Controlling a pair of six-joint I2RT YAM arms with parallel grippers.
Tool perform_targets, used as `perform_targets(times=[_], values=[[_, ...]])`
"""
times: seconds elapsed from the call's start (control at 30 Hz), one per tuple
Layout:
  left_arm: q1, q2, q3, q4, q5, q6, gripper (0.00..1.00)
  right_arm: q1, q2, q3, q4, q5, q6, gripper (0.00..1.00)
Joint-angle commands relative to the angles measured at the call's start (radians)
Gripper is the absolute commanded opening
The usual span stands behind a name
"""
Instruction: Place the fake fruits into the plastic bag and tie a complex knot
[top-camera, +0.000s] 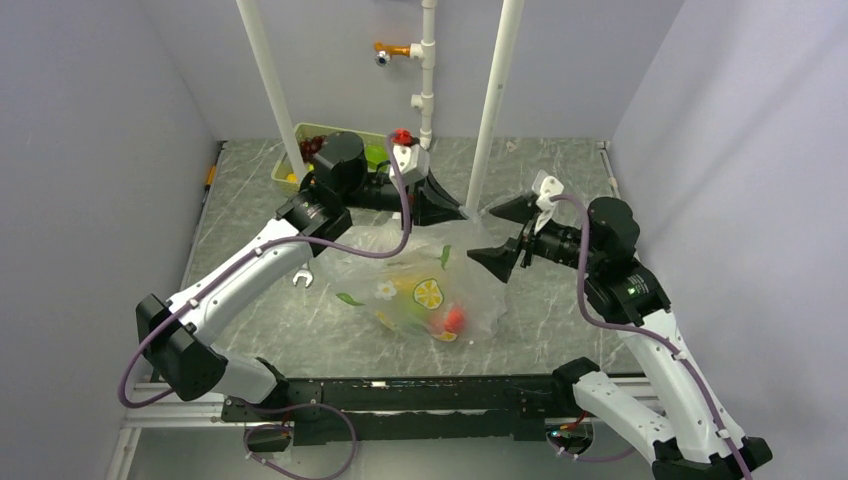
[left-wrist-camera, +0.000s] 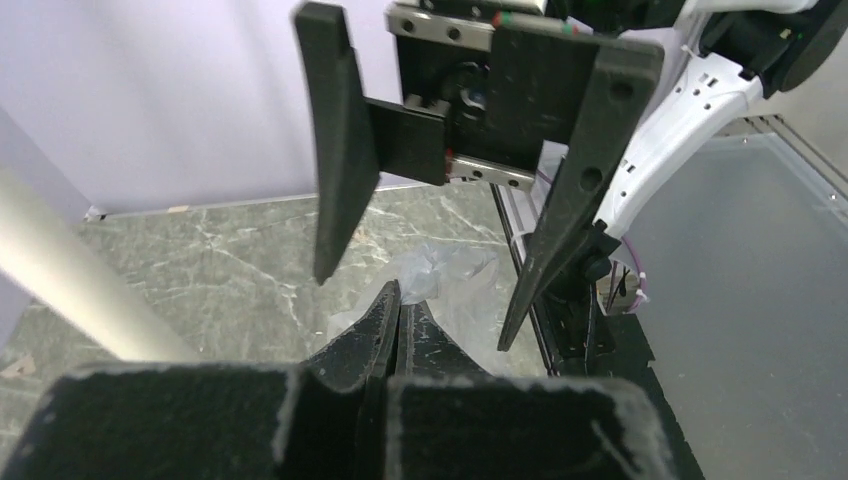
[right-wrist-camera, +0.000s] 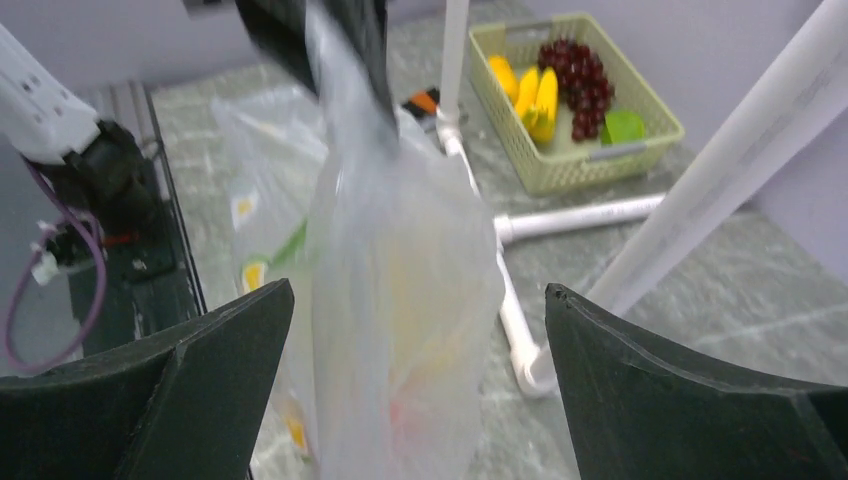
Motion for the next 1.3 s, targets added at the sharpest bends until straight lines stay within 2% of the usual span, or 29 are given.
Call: perform_targets(times=[0.0,0.1,0.23,0.27,0.33,0.4,0.43,0.47,0.5,0.6,0.63,0.7,0.8,1.0,1.17,1.2,1.27], values=[[-0.044,-0.024,0.031,-0.006,-0.013,0.104,0.00,0.007,0.053,0.003,0.244,-0.071,0.195,1.00],[-0.065,-0.004,0.060,-0.016,-0.041,0.131,0.00,0.042,0.110,-0.010,0.297,-0.077,0.204,0.98],[-0.069,0.026,0.100,-0.006,-0.141,0.138,0.00,0.086,0.140,-0.038,0.269,-0.067,0.154,0.88],[-0.070,0.029,0.109,-0.001,-0.165,0.140,0.00,0.089,0.135,-0.062,0.266,-0.062,0.128,0.80],[-0.072,0.025,0.114,0.010,-0.187,0.145,0.00,0.089,0.126,-0.117,0.257,-0.036,0.085,0.53],[-0.072,-0.007,0.081,0.022,-0.161,0.156,0.00,0.088,0.122,-0.174,0.241,-0.031,0.009,0.08],[-0.067,-0.036,0.051,0.024,-0.139,0.163,0.00,0.088,0.118,-0.197,0.229,-0.029,-0.030,0.00],[-0.054,-0.064,0.028,-0.003,-0.101,0.187,0.04,0.087,0.111,-0.212,0.217,-0.029,-0.058,0.00],[-0.034,-0.091,0.019,-0.063,-0.060,0.228,0.18,0.088,0.099,-0.220,0.212,-0.038,-0.085,0.00],[0.065,-0.137,0.027,-0.375,0.047,0.454,0.93,0.086,0.074,-0.224,0.229,-0.046,-0.098,0.00],[0.074,-0.146,0.034,-0.542,0.046,0.555,0.99,0.087,0.074,-0.218,0.227,-0.049,-0.098,0.00],[0.071,-0.165,0.023,-0.700,0.001,0.747,0.99,0.087,0.078,-0.204,0.228,-0.067,-0.092,0.00],[0.038,-0.178,-0.061,-0.685,-0.083,0.799,0.99,0.088,0.070,-0.201,0.247,-0.093,-0.081,0.00],[0.010,-0.040,-0.089,-0.571,-0.177,0.757,0.99,0.087,0.068,-0.160,0.197,-0.135,-0.149,0.00],[0.057,0.077,-0.091,-0.539,-0.135,0.738,0.99,0.087,0.060,-0.154,0.176,-0.130,-0.177,0.00],[0.076,0.088,-0.098,-0.545,-0.134,0.738,0.91,0.087,0.056,-0.157,0.174,-0.117,-0.178,0.00],[0.116,0.097,-0.110,-0.566,-0.102,0.737,0.57,0.087,0.043,-0.179,0.188,-0.077,-0.184,0.00]])
